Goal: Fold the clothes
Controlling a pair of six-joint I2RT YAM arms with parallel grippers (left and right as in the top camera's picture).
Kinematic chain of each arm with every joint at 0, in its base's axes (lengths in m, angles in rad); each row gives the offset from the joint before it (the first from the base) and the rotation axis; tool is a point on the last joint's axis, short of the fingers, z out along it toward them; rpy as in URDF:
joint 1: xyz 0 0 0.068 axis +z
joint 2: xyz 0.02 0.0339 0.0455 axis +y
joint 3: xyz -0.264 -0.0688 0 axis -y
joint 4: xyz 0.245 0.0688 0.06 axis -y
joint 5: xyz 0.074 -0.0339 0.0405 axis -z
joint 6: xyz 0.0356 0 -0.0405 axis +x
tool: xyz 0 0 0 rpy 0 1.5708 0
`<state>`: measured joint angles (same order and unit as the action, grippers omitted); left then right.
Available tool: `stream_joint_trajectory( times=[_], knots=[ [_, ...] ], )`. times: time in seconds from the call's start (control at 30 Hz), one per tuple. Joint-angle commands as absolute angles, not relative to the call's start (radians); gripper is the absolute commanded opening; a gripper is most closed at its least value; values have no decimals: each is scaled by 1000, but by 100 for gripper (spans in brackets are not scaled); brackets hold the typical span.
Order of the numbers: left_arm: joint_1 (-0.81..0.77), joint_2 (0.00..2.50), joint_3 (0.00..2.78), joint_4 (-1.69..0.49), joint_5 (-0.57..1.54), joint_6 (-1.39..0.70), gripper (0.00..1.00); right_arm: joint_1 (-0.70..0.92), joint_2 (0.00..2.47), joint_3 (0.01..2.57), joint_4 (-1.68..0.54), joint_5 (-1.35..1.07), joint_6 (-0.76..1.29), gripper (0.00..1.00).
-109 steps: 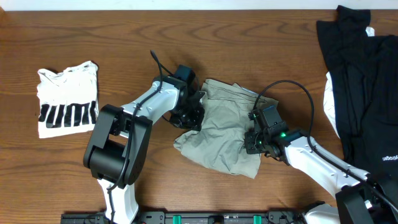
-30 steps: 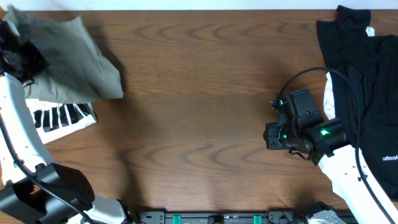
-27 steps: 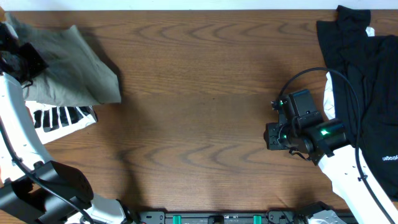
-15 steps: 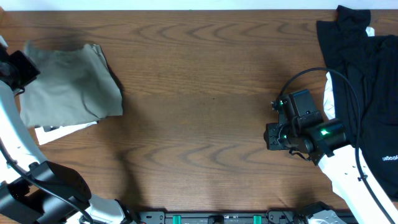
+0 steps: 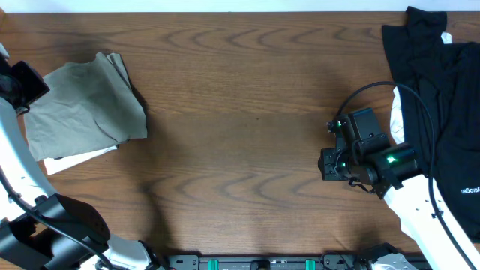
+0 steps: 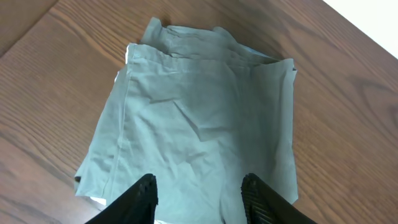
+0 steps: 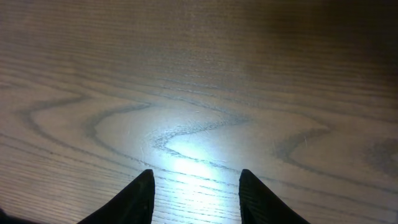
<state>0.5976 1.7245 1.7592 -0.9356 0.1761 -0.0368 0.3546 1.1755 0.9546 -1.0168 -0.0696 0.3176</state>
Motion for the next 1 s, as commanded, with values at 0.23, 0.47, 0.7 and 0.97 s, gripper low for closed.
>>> stream_joint_trajectory(
  times=[0.23,0.47,0.7,0.97],
  knots=[
    [581,1726,1685,-951,503,-52,61,346,1180,961,-1013,115,398,36],
    [373,1724,1685,-1018,420,1,69,304,1206,961,-917,150,383,50],
    [84,1724,1685,-1071,254,4,69,242,1301,961,-797,46,270,88],
    [-67,1724,1685,-1050,167,2,98,241,1313,961,-627,89,227,99]
  ],
)
